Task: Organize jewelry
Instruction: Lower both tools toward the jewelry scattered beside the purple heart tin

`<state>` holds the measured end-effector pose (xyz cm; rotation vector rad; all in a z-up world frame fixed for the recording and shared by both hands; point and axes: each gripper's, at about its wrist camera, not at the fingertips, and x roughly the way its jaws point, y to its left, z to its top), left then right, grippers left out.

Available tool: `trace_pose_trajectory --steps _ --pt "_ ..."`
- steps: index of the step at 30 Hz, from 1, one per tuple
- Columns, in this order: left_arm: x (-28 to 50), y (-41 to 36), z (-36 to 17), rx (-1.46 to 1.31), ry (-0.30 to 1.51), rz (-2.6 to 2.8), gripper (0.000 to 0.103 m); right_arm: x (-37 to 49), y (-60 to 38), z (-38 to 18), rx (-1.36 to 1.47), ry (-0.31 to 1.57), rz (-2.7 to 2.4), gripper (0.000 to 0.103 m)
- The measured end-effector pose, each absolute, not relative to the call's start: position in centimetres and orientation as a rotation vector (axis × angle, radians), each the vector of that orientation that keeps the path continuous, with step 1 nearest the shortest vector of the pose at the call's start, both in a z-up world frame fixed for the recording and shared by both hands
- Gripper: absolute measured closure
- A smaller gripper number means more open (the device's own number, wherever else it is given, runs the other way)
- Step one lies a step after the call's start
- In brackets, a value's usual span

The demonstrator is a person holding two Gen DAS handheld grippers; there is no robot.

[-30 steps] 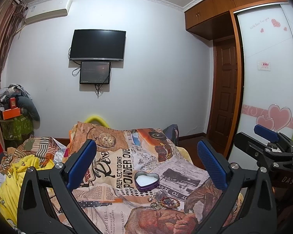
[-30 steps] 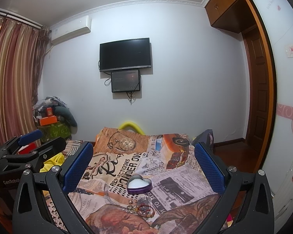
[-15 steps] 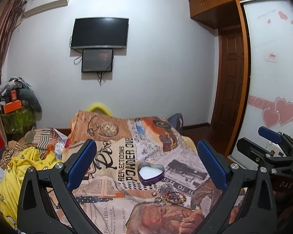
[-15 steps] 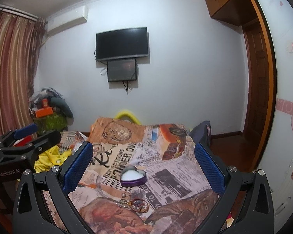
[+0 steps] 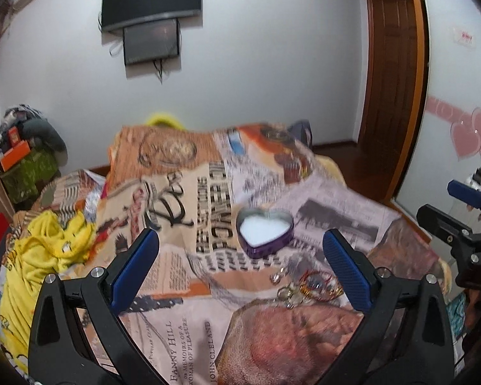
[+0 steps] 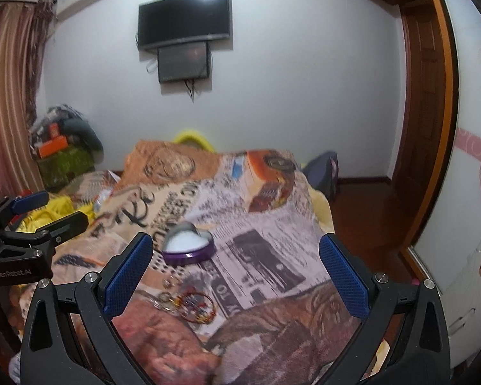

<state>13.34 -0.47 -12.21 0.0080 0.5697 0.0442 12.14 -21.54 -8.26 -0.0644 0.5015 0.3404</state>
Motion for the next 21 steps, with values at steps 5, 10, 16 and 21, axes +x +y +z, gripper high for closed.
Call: trace_pose_trajectory --steps 5,10,16,21 --pt "15.5 -0.4 -15.1 0.011 0.686 0.022 0.015 13.8 -21.4 -10.6 -0.092 0.595 0.348 0.0" --pt "17.1 -0.6 -17.8 -0.008 0.783 -0.009 0.023 14.8 -21.1 -13.3 -0.102 0.686 0.38 0.001" --pt "18.3 -0.6 -20.4 -0.038 0.882 -0.053 0.041 15.4 -20.9 -15.4 -0.121 0.752 0.41 0.012" --pt "18.3 -1.1 -21.8 -0.055 0.936 -0.115 0.043 16.0 -20.0 -16.8 -0.141 0.806 0.442 0.03"
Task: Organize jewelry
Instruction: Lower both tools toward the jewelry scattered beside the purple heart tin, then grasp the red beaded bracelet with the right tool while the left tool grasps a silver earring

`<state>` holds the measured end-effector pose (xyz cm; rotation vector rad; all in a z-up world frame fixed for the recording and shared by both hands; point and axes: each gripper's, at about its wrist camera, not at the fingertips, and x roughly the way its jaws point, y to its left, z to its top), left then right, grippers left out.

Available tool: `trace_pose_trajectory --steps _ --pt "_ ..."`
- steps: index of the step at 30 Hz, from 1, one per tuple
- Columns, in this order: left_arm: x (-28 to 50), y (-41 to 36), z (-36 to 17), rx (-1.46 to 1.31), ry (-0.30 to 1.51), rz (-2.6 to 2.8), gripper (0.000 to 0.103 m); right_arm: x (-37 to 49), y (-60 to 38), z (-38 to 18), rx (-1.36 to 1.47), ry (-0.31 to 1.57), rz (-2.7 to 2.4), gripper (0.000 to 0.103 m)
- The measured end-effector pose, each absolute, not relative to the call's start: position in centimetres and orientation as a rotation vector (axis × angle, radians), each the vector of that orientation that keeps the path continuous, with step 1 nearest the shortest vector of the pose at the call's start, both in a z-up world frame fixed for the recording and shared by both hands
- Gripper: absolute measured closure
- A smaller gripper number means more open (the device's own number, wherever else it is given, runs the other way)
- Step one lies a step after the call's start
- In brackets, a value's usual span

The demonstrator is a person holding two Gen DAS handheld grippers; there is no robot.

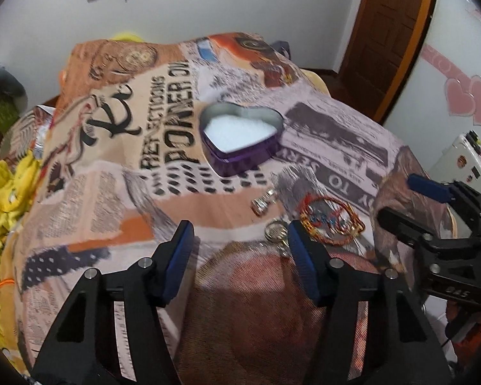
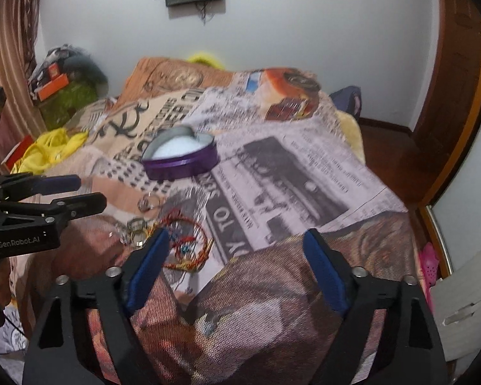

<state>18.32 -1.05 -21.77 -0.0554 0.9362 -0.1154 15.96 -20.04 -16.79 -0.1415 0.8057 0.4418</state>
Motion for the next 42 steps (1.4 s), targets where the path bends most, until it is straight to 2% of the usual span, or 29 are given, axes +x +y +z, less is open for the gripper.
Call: trace_pose_trajectory --steps 4,9,11,16,19,35,39,40,42 --pt "18.1 -1.5 -22.4 -0.061 0.963 -0.166 0.044 15.8 -19.6 -17.5 -0.143 0.841 0.479 0.042" --pt "18.1 -1.5 -23.4 -0.093 1.001 -0.211 0.067 15.7 -19.0 -17.4 -0.147 0.845 0.518 0.054" --pt "18.2 -1.6 -23.7 -0.106 1.01 -0.227 0.071 15.7 -18.8 -17.4 -0.147 0.847 0.538 0.059" --pt "18.4 -2.0 -24.2 -0.098 1.016 -0.243 0.075 16.1 -18.0 -17.9 -0.149 0.861 0.566 0.064" --pt "18.5 -2.0 -24.3 -0.099 1.013 -0.251 0.076 16.4 -17.6 -18.3 -0.149 0.877 0.589 0.073" --pt "18.9 -2.6 -25.0 -0.093 1.007 -0.287 0.081 18.0 -15.7 -20.0 -0.19 0.924 0.676 0.079" --pt "19.0 -2.7 -25.1 -0.084 1.004 -0.274 0.094 18.0 -15.5 -20.2 -0.209 0.923 0.682 0.079" --pt "19.0 -2.6 -25.1 -0.09 1.005 -0.274 0.094 17.9 -15.5 -20.3 -0.218 0.92 0.683 0.081" --pt "19.0 -2.5 -25.1 -0.098 1.005 -0.279 0.094 17.9 -15.5 -20.4 -0.221 0.92 0.687 0.092"
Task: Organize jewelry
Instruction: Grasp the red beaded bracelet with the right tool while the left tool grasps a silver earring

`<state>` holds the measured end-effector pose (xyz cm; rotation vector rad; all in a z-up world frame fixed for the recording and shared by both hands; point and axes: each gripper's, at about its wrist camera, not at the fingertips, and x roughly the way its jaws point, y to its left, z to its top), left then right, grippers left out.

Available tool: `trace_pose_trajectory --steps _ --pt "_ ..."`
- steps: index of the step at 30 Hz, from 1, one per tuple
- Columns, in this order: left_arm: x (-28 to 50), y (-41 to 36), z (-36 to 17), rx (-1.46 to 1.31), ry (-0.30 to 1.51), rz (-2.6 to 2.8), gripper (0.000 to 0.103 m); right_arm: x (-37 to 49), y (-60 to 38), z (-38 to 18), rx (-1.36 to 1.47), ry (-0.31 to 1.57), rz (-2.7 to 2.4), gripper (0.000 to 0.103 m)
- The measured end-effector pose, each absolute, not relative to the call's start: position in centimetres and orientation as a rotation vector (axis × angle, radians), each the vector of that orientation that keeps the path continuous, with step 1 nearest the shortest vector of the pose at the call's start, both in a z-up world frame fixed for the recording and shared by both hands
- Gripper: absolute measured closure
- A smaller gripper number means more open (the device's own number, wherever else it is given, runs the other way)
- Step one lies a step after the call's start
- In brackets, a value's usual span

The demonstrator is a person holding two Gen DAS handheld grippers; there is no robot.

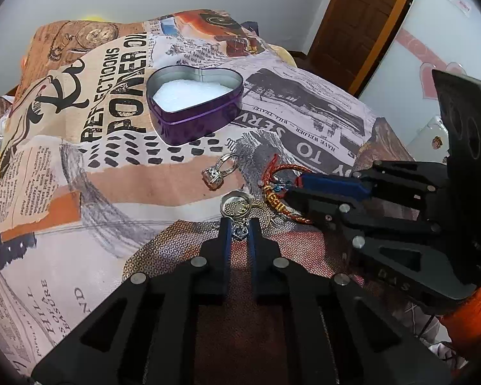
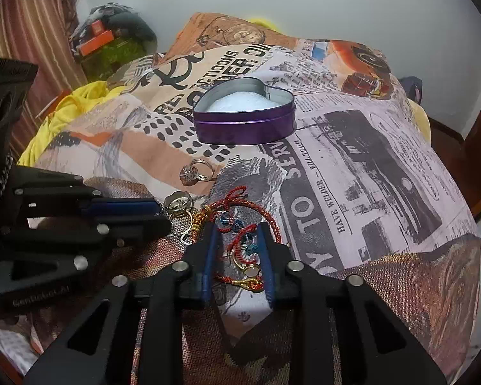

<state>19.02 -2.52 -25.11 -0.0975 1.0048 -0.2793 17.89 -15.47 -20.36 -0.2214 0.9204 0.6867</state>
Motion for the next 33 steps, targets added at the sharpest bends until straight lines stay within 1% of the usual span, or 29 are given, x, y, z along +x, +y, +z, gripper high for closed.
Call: trace_pose_trajectory --steps 6,21,33 --pt "18.8 -2.3 -24.8 -0.102 1.0 -0.273 0.094 18.1 -15.5 -20.2 -0.225 0.92 0.676 0.096" --pt "17.1 -0.4 -21.1 -0.106 0.906 -0.209 0.094 16.9 -16.2 -16.2 -0.215 0.828 0.644 0.096" --pt "16.3 0.7 -17.7 -0.101 0.807 -0.188 0.094 16.4 -16.4 -12.0 -0.208 0.712 0.594 0.096"
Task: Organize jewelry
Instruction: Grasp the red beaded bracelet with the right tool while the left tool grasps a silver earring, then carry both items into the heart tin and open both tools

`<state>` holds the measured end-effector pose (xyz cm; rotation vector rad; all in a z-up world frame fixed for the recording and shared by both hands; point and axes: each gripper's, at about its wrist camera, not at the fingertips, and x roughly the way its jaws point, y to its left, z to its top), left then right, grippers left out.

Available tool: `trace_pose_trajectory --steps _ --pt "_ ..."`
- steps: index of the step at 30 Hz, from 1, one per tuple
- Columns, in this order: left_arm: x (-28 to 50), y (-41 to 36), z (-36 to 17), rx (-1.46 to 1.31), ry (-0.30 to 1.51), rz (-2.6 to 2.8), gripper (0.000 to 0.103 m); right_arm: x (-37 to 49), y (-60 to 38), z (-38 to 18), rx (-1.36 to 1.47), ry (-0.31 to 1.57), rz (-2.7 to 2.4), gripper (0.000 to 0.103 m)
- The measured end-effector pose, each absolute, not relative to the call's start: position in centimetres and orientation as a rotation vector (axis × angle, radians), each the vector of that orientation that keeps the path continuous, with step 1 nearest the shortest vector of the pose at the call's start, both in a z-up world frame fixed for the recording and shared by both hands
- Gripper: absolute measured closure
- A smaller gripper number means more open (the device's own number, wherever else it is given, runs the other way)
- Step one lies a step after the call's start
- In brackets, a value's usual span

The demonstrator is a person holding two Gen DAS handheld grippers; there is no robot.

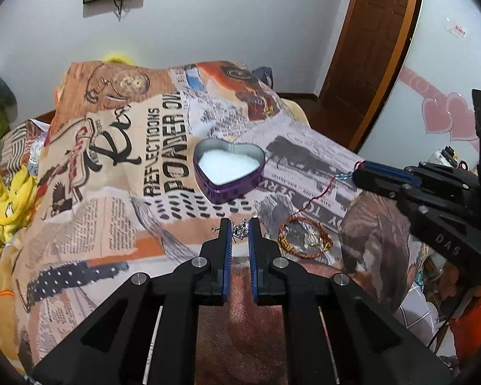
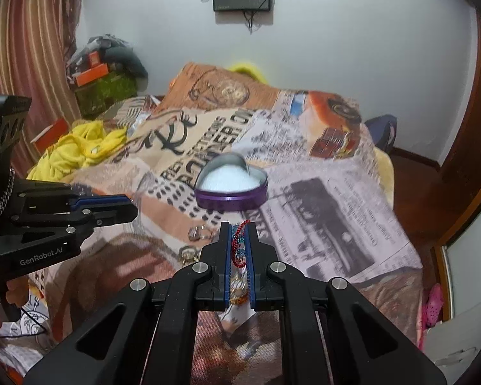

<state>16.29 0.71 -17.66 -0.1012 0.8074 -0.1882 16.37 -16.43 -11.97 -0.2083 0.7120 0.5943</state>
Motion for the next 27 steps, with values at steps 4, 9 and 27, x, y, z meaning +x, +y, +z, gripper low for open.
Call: trace_pose_trajectory --steps 4,9,27 --pt "16.4 1.2 -16.8 -0.109 0.786 -0.181 0.094 16.3 -16.3 -10.6 -0.204 0.668 0.582 0.096" --pt "16.8 1.5 -15.9 -0.106 0.761 -0.173 0.094 16.4 -16.1 -9.6 -0.205 0.629 0.574 0.096" --pt "21.5 1.8 -14.7 -0.066 0.722 -0.164 0.094 18.9 -14.3 -7.9 -0.187 0.546 0.584 0.096"
